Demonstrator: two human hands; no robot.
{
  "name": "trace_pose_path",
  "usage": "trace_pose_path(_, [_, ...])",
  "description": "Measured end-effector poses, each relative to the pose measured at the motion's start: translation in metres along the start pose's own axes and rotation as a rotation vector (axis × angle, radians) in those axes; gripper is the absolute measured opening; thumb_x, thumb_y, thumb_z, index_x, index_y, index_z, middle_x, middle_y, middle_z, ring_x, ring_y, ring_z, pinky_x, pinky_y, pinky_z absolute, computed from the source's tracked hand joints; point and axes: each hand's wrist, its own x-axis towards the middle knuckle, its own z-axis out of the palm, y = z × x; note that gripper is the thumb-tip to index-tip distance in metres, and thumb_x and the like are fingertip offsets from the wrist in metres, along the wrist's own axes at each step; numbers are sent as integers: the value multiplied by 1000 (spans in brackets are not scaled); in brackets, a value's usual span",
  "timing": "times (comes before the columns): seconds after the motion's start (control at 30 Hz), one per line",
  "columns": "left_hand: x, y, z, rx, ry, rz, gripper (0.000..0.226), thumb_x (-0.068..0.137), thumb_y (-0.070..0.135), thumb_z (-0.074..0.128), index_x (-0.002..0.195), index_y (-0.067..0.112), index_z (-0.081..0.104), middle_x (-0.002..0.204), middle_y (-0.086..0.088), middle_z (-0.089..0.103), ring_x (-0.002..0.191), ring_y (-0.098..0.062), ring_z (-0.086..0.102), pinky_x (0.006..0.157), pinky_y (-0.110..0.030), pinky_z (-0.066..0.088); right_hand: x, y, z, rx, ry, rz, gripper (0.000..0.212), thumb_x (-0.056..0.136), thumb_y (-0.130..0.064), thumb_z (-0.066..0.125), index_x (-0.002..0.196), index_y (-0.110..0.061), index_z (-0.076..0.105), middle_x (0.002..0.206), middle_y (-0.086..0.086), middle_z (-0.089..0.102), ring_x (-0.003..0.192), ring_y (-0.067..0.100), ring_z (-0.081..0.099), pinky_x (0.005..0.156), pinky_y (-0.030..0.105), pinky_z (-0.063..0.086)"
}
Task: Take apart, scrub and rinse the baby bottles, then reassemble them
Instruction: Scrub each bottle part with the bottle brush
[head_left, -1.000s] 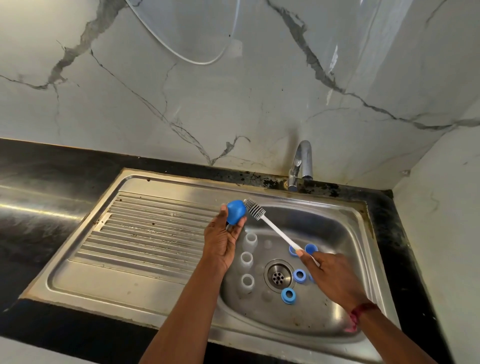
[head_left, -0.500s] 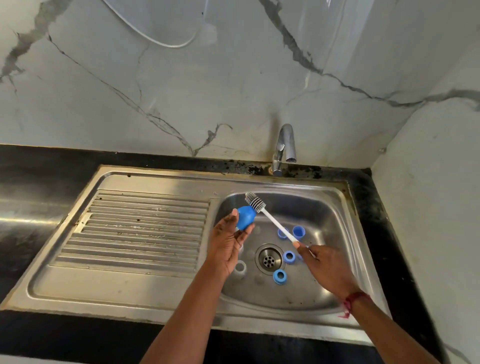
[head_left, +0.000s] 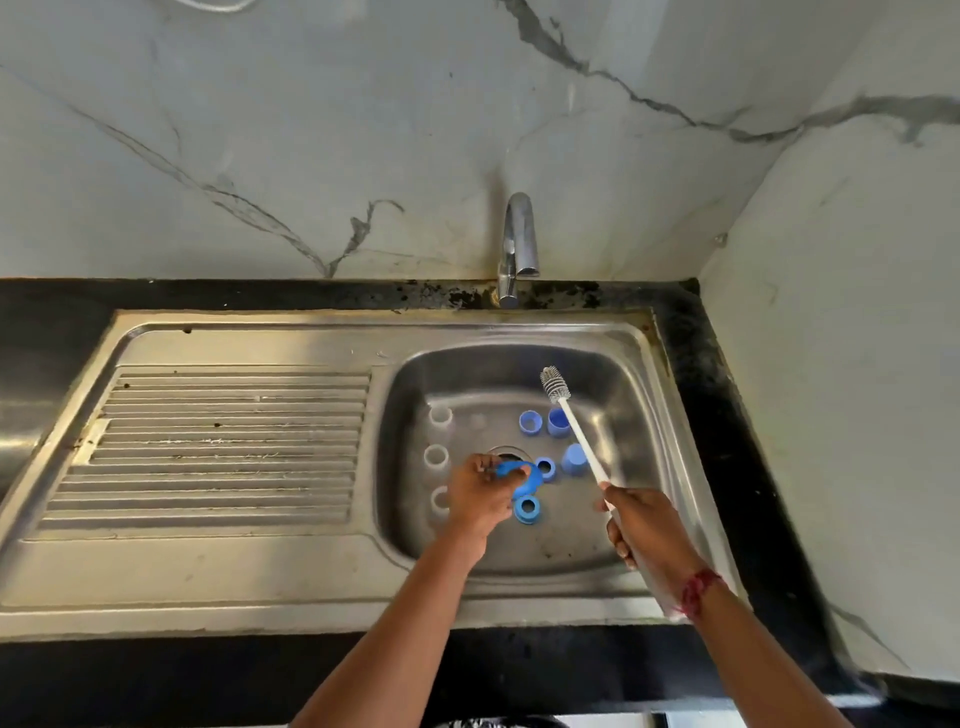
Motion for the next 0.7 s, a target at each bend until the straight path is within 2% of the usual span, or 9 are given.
trace_pose_path(0.07, [6, -9, 11, 138, 48, 25, 33, 68, 28, 90, 71, 20, 58, 67, 2, 64, 60, -15, 58, 56, -33, 51, 3, 0, -1, 13, 2, 6, 30, 98, -28, 53, 93, -2, 68, 55, 6, 52, 43, 15, 42, 41, 21, 31])
trace_pose_path(0.13, [8, -15, 21, 268, 53, 37, 43, 54, 44, 90, 63, 20, 55, 65, 2, 62, 63, -17, 58, 67, -40, 54, 5, -2, -3, 12, 9, -5, 27, 98, -25, 53, 92, -3, 68, 56, 7, 53, 44, 16, 44, 41, 23, 34])
trace_pose_path(0.27, [16, -24, 39, 239, 41, -59, 58, 57, 32, 96, 60, 23, 38, 61, 5, 48, 62, -17, 46, 60, -32, 44, 15, -7, -6, 58, -15, -13, 26, 98, -25, 53, 92, -4, 68, 58, 8, 54, 46, 19, 45, 43, 26, 38])
trace_pose_path(0.33, [22, -30, 47, 258, 42, -113, 59, 56, 34, 95, 62, 22, 38, 64, 2, 52, 61, -18, 50, 60, -38, 51, 23, -8, -7, 86, -20, -17, 26, 98, -25, 53, 92, -4, 68, 56, 8, 53, 44, 19, 44, 43, 26, 37])
trace_pose_path(0.4, [29, -40, 56, 316, 34, -140, 55, 57, 35, 94, 64, 20, 42, 65, 0, 55, 61, -18, 54, 68, -44, 58, 33, -8, -9, 96, -24, -16, 27, 98, -27, 54, 92, -4, 68, 55, 7, 54, 43, 18, 44, 44, 26, 38])
trace_pose_path(0.43, [33, -44, 61, 339, 33, -154, 51, 59, 34, 93, 66, 18, 45, 66, -1, 57, 61, -18, 56, 70, -44, 59, 38, -7, -10, 96, -24, -17, 26, 98, -27, 54, 92, -5, 68, 56, 7, 54, 43, 18, 45, 44, 26, 38])
trace_pose_path(0.53, [42, -56, 73, 387, 20, -168, 45, 65, 34, 90, 76, 15, 51, 75, -3, 57, 66, -19, 57, 62, -37, 54, 48, -5, -15, 110, -14, -22, 25, 97, -28, 55, 93, -7, 69, 56, 6, 55, 47, 18, 46, 46, 28, 39])
trace_pose_path(0.63, [50, -64, 88, 364, 28, -217, 49, 72, 33, 86, 104, 14, 54, 103, -7, 60, 92, -25, 67, 78, -40, 60, 55, -4, -19, 127, -12, -20, 24, 95, -26, 56, 94, -5, 69, 57, 6, 54, 48, 18, 46, 46, 28, 38])
trace_pose_path(0.7, [50, -64, 97, 370, 20, -246, 43, 82, 30, 78, 111, 9, 56, 104, -9, 61, 91, -26, 67, 80, -40, 61, 58, -4, -22, 113, -12, -24, 24, 96, -27, 55, 92, -7, 69, 57, 7, 55, 48, 17, 47, 45, 27, 39])
